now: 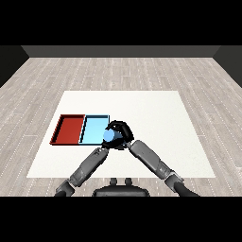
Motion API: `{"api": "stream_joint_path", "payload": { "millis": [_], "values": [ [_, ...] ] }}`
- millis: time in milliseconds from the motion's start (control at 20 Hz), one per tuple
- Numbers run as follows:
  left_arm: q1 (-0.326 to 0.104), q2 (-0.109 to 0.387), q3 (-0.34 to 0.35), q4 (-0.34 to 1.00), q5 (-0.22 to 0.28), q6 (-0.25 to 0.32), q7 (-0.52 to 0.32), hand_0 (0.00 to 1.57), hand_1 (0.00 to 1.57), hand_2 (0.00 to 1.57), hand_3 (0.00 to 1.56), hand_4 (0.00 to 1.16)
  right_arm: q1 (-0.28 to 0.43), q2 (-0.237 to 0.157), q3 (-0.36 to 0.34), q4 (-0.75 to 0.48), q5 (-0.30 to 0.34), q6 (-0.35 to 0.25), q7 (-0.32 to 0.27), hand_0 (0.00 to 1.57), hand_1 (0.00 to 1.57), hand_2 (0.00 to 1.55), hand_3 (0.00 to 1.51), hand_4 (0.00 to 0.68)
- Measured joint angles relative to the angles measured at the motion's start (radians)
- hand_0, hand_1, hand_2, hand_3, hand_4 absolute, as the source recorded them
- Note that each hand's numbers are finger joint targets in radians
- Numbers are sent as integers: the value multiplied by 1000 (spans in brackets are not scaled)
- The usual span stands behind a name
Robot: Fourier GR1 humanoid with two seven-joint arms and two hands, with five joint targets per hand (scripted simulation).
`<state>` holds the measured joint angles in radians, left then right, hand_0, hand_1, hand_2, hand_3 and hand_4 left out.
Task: Pick the blue can and put it in the blue box
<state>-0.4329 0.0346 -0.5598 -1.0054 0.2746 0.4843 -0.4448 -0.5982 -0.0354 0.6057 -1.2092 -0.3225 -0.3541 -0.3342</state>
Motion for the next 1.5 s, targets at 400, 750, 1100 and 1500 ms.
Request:
{"api": "stream_joint_path", "payload": {
  "millis": [400,750,1100,1500],
  "values": [
    [-8,-11,36,13,42,-21,30,1571,1571,1516,1448,1097,32,17,-40,-18,-54,35,13,0,0,0,0,0],
    [-38,-29,64,51,60,-28,18,1571,1571,1546,1477,1138,73,31,-62,-57,-24,52,45,0,0,0,0,0],
    [-30,-31,90,66,26,-41,9,1571,1571,1571,1506,1134,107,32,-111,-96,-11,90,72,0,0,0,0,0],
    [-41,-25,128,91,-18,-45,8,1571,1571,1571,1503,1128,186,11,-182,-196,5,156,94,0,0,0,0,0]
  ]
}}
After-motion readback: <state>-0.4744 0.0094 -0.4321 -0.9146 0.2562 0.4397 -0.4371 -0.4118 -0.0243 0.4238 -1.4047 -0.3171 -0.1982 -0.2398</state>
